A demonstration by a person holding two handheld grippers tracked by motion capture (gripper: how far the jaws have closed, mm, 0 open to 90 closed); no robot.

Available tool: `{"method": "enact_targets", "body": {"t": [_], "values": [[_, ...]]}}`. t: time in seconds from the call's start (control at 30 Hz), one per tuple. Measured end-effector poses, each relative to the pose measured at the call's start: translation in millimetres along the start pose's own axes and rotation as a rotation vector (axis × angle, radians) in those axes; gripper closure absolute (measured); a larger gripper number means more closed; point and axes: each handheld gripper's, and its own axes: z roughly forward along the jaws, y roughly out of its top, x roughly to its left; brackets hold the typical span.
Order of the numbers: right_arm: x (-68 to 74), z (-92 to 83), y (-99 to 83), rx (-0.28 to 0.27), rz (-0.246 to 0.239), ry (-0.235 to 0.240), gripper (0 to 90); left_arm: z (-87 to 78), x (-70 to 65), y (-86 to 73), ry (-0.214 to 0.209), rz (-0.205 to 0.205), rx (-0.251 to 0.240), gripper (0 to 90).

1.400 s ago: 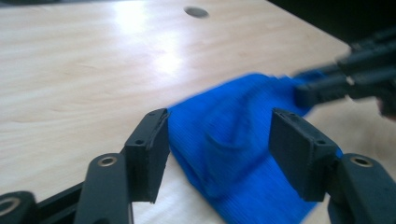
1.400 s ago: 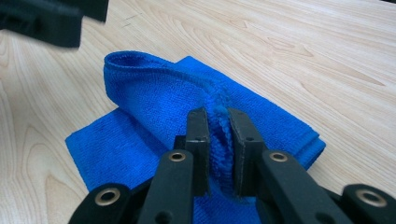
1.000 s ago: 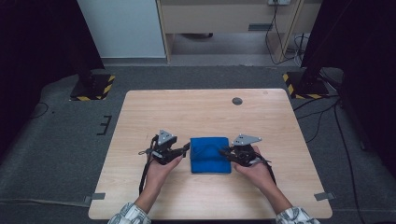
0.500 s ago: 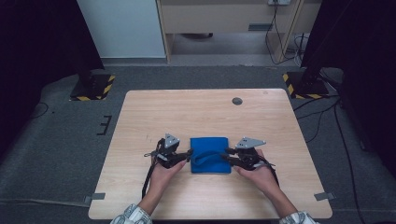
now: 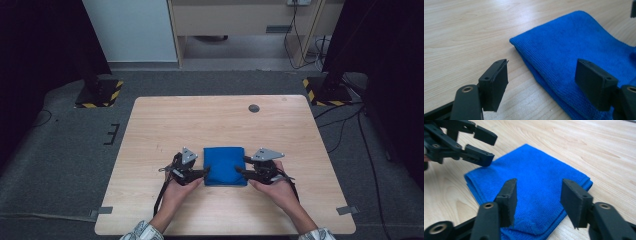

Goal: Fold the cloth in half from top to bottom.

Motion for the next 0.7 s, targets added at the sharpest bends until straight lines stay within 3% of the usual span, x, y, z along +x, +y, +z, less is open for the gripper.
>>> {"method": "enact_targets", "body": {"t": [0.2,0.5,0.7], "values": [[2.8,4.1,-3.1,0.023,-0.024,-0.033,35.7,-0.5,-0.9,1.2,0.009,0.019,0.000,21.1],[2.0,3.4,-2.4,0.023,-0.010,-0.037,27.3,-2.1,-0.3,2.4,-0.004,0.009,-0.002,10.0],[-0.3,3.0,-2.5,0.021,-0.003,-0.061,18.3,-7.9,2.3,3.3,-0.008,0.018,-0.014,8.3]]}}
